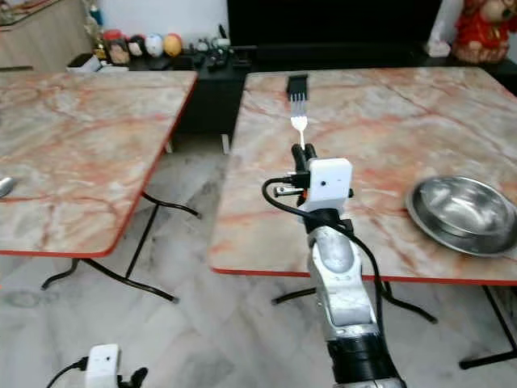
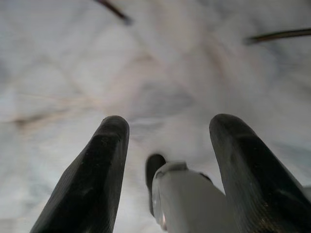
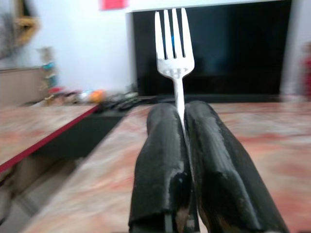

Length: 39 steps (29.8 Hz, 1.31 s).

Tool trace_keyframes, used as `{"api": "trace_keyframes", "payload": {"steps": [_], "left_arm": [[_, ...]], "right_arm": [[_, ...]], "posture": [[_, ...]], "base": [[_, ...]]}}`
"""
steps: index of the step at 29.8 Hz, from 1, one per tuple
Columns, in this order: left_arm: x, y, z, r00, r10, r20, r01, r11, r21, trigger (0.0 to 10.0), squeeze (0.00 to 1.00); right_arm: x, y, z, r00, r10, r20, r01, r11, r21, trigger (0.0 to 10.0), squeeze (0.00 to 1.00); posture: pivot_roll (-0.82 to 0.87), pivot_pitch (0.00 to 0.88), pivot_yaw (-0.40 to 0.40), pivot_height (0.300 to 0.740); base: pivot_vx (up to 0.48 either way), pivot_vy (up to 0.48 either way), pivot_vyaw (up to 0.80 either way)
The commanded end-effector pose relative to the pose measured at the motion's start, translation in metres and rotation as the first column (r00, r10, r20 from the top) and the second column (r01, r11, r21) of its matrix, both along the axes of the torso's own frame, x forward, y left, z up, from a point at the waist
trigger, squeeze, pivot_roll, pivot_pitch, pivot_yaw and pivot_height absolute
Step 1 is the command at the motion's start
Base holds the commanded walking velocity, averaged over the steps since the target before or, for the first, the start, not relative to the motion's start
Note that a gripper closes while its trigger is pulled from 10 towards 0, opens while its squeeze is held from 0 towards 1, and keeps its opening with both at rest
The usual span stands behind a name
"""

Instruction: Setting the table

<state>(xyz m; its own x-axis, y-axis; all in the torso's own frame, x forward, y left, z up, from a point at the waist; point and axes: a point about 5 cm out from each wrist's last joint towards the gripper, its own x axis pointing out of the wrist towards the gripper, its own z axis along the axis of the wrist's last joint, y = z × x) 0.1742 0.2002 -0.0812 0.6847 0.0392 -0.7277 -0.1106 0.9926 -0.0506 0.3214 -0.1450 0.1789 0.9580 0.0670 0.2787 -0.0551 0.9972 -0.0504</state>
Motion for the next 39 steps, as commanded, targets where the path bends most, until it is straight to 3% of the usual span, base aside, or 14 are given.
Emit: {"api": "trace_keyframes", "payload": {"steps": [1, 20, 30, 39], "left_arm": [[-0.006, 0.011, -0.001, 1.000, 0.019, -0.019, -0.019, 1.000, 0.020, 10.0, 0.00], [-0.007, 0.012, -0.002, 1.000, 0.016, -0.024, -0.016, 1.000, 0.019, 10.0, 0.00], [-0.011, 0.020, -0.002, 0.999, 0.035, -0.041, -0.034, 0.999, 0.028, 10.0, 0.00], [-0.011, 0.015, -0.003, 0.998, 0.040, -0.047, -0.040, 0.999, 0.017, 10.0, 0.00]], "right_arm": [[0.000, 0.009, 0.005, 1.000, 0.027, 0.015, -0.027, 1.000, 0.006, 10.0, 0.00], [0.004, -0.001, 0.008, 1.000, -0.013, 0.012, 0.013, 1.000, 0.007, 10.0, 0.00], [0.005, -0.010, 0.008, 0.998, -0.060, 0.003, 0.060, 0.998, 0.015, 10.0, 0.00], [0.008, -0.013, 0.006, 0.996, -0.083, -0.024, 0.084, 0.996, 0.023, 10.0, 0.00]], "posture": [[-0.10, 0.000, 0.056, 0.740], [-0.10, 0.000, 0.060, 0.740], [-0.10, 0.000, 0.066, 0.740], [-0.10, 0.000, 0.071, 0.740]], "base": [[0.000, -0.480, 0.00], [0.000, -0.480, 0.00], [0.000, 0.000, 0.00], [0.000, 0.000, -0.18]]}}
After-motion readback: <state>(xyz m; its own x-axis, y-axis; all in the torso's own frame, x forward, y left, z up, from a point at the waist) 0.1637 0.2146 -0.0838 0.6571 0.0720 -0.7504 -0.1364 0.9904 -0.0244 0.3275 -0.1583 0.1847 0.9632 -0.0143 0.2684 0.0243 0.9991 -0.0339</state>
